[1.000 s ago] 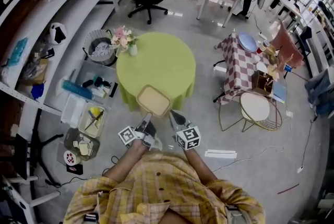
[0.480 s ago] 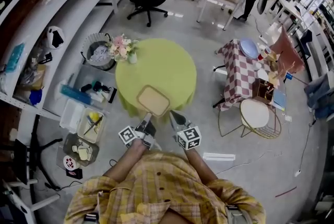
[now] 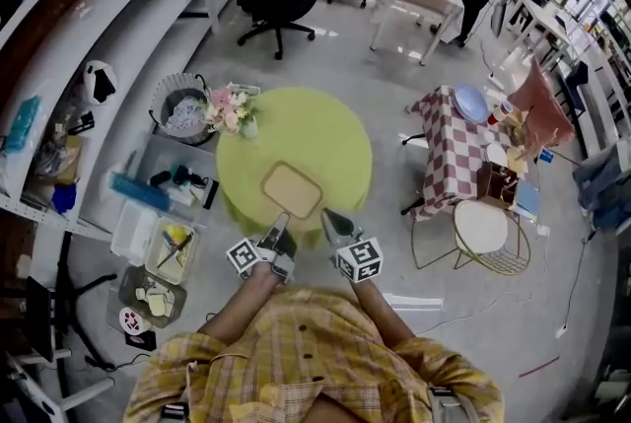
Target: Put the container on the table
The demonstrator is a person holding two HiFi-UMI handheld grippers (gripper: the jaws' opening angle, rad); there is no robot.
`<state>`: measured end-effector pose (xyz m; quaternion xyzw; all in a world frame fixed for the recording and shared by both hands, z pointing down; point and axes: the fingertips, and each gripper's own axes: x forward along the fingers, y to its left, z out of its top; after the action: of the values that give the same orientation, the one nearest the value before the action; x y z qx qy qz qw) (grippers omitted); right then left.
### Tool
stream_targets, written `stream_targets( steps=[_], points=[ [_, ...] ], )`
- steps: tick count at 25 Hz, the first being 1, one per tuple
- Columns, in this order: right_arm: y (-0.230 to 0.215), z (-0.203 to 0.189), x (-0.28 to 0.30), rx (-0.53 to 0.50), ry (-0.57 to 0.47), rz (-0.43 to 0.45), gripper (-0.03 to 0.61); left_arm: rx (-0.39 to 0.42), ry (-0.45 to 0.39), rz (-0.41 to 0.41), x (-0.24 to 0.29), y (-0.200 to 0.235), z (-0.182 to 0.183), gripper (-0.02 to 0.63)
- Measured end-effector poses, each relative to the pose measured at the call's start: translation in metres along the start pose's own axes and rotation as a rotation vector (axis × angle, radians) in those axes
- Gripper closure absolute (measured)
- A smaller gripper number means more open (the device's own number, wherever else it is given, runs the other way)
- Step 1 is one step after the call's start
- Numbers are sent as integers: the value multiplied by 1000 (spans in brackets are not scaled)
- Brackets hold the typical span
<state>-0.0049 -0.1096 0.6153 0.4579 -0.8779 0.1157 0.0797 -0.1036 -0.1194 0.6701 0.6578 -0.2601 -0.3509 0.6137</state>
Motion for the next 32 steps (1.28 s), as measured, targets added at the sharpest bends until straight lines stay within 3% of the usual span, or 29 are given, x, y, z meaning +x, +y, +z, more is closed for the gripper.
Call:
stream_targets(
  steps=[14,32],
  points=[
    [-30,1,22,30,-30,-6,581,-6,-10,42,26,24,15,598],
    [-98,28,56,6,-42,174,581,43,-155,61,91,29,20,598]
  ],
)
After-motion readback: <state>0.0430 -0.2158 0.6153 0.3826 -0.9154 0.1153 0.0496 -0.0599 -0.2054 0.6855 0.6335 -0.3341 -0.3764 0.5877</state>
